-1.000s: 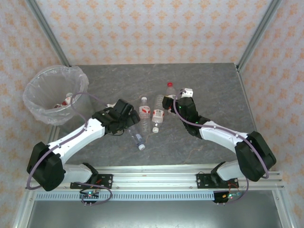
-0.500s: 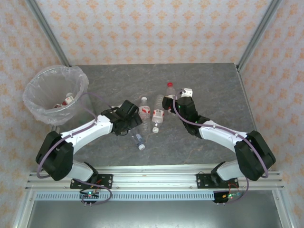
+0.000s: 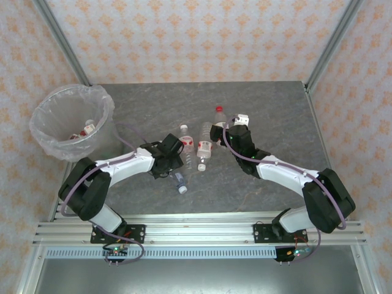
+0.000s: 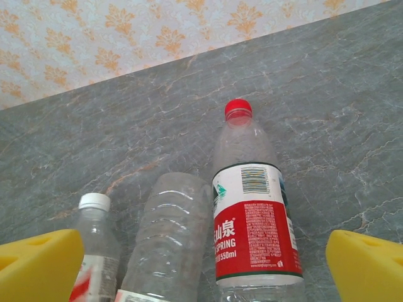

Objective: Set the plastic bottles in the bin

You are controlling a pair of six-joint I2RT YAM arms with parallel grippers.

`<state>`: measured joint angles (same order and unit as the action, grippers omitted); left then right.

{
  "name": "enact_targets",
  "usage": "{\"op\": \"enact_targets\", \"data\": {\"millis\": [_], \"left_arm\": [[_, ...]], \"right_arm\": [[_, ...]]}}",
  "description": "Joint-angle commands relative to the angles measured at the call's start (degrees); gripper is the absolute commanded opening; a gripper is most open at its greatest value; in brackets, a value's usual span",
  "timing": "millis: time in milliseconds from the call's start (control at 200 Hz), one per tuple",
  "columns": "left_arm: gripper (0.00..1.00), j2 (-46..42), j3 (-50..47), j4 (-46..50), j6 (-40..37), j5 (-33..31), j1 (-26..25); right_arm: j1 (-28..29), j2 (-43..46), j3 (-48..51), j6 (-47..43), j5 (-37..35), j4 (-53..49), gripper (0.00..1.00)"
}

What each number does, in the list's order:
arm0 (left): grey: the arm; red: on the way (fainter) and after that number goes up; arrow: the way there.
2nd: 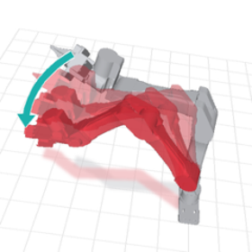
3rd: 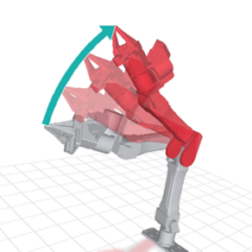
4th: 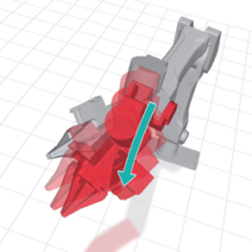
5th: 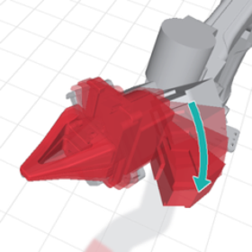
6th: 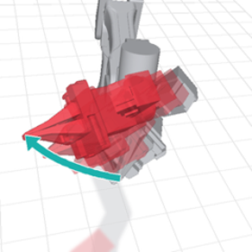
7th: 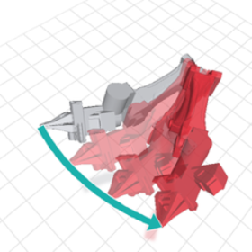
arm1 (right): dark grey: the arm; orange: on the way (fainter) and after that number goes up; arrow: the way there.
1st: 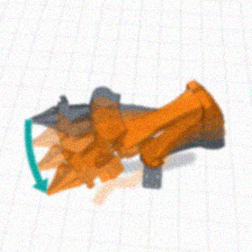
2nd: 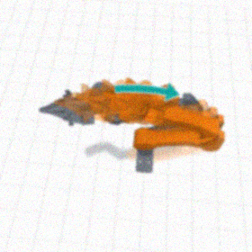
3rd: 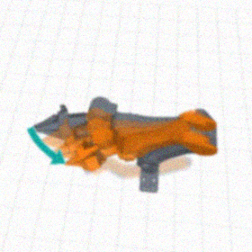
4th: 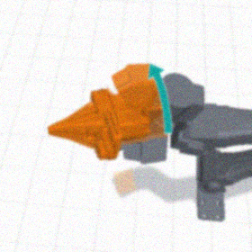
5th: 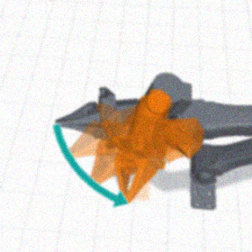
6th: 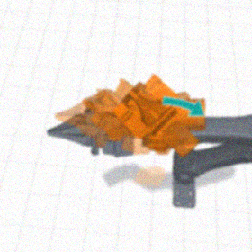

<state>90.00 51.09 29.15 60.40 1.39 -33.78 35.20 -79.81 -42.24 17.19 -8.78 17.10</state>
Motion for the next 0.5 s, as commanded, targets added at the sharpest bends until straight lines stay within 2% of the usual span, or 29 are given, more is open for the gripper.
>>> {"op": "enact_targets", "data": {"millis": [0,275,495], "left_arm": [[0.75,2.2,-0.9,-1.8,0.3,-0.4,-0.5],[0.71,6.4,0.6,-1.2,-2.0,-1.3,-0.9],[0.59,6.7,1.8,-0.6,-4.5,-2.0,-1.0]], "right_arm": [[-0.1,1.4,-0.2,0.6,-1.9,-0.8,0.99],[-0.1,1.1,-0.5,0.6,-2.0,-0.8,0.99],[-0.1,0.9,-0.6,0.8,-2.0,-0.9,0.99]]}}
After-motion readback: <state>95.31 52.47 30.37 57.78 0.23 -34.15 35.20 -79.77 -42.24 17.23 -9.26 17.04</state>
